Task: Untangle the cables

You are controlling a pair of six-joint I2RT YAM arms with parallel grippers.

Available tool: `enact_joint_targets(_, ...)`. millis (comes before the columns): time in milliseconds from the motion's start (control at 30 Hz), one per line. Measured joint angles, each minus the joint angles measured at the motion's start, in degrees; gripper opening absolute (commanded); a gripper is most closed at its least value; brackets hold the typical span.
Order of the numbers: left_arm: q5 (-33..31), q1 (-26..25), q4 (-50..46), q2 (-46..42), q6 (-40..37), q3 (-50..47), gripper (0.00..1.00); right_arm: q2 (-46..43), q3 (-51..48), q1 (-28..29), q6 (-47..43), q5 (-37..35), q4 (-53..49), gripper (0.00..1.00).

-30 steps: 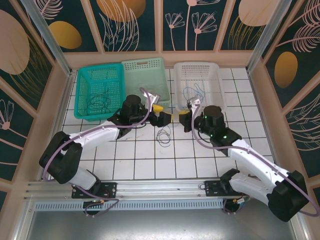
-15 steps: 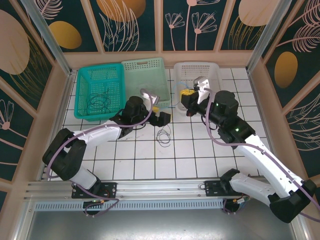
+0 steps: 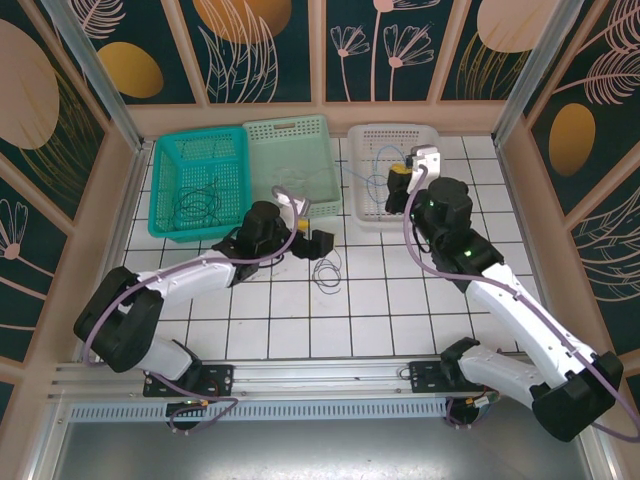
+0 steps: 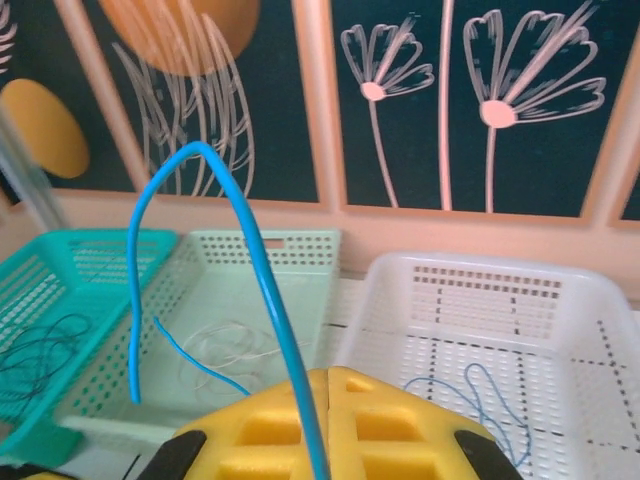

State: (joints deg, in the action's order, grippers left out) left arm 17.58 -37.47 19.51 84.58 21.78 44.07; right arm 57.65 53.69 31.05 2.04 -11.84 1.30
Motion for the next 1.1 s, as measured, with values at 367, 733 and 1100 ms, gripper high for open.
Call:
enact_joint_targets(367,-3.1,0.0,4.39,-3.78,1.75,-4.31,0.99,3.85,-2.03,-10.51,1.31,1.44,6.43,0.0)
enact_joint_targets(733,-6.1,0.0,5.92,-5.18,4.26,-6.38,0.99,21.86,-2.36,-19.93,7.3,10.64,10.36,0.0)
enact_joint_targets(1100,-6.27,0.0,5.97,-3.15,5.14,-6.34,0.99,33.29,6.12,-21.2,9.33,14.73,5.09,0.59)
